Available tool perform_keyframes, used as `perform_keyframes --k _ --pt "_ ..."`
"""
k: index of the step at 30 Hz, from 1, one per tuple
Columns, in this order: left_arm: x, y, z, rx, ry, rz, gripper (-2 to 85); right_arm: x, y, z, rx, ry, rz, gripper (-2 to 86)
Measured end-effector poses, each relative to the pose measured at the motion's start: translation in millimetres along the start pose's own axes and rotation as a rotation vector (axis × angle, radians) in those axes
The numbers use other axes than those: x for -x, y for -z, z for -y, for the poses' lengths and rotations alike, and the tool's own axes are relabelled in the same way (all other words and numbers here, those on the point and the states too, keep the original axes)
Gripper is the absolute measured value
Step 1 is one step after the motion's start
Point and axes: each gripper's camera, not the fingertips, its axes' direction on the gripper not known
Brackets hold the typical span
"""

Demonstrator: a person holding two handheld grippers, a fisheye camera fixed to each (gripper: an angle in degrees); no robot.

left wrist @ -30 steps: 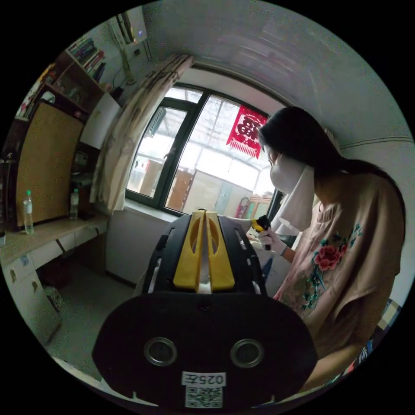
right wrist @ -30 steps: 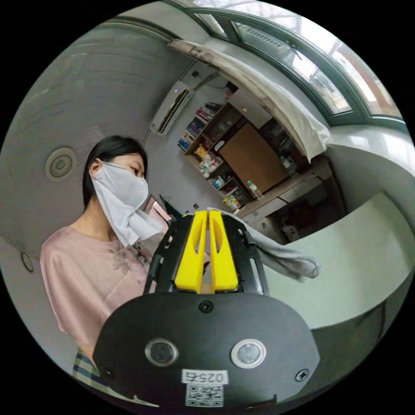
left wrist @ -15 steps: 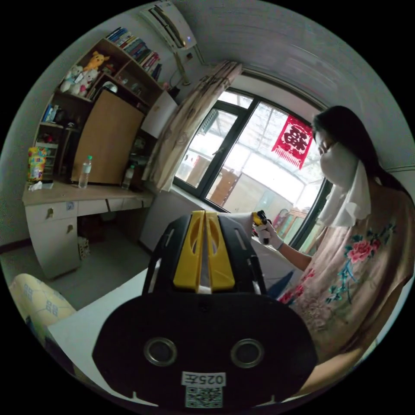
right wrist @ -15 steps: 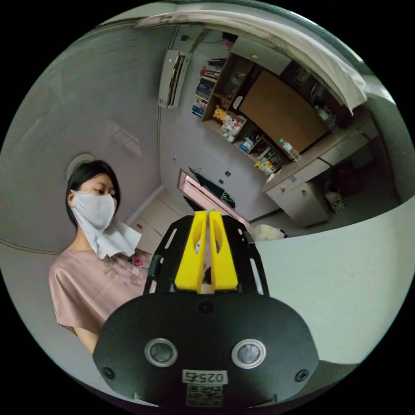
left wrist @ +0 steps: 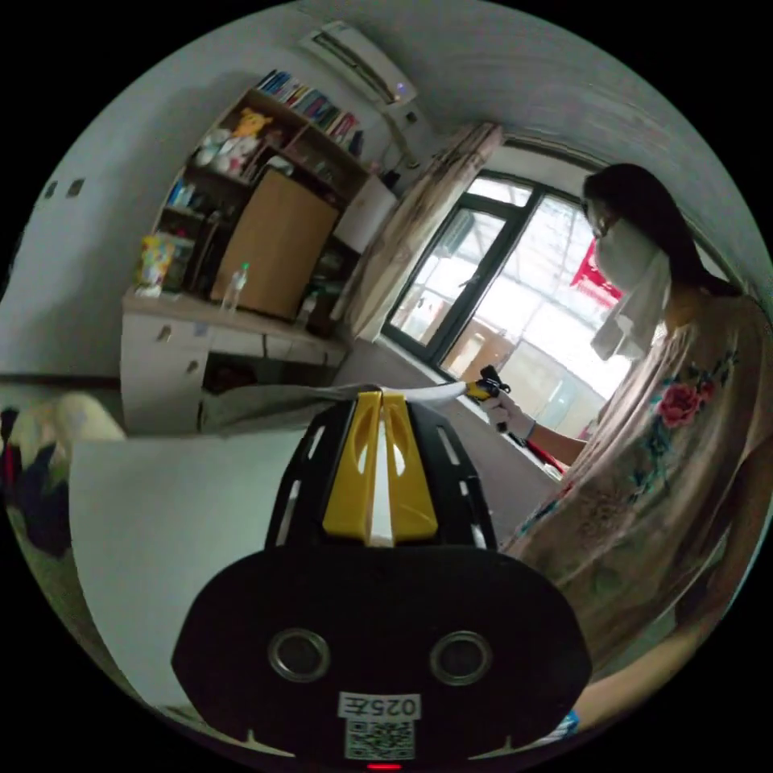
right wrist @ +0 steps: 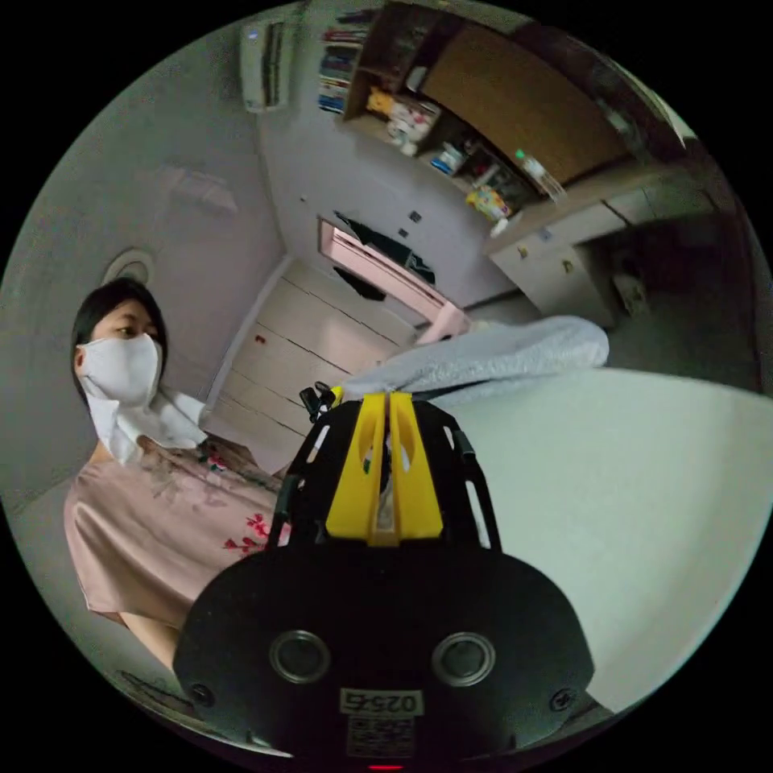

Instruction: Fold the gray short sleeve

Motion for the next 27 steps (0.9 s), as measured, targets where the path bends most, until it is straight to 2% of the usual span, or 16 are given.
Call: perform_keyframes --k 7,13,16,22,27 --pt "49 -56 -149 0.215 0.402 0.056 -1.0 -109 -53 -68 0.221 -0.322 -0.091 -0.9" --pt "33 -65 -170 0.376 0.476 0.054 -1.0 -106 -52 -106 0.277 -0.449 -0.093 -0.8" --pt "26 -62 -159 0.339 0.489 0.028 -1.0 -87 -45 -114 0.243 -0.463 -0.075 -0.8" --pt "1 -37 -116 0.080 0.468 0.013 -0.9 -26 -18 -114 0.031 -0.428 0.004 -0.8" --pt "-11 -40 -120 0.100 0.518 0.005 -0.9 6 -15 -122 0.003 -0.443 -0.020 -0.9"
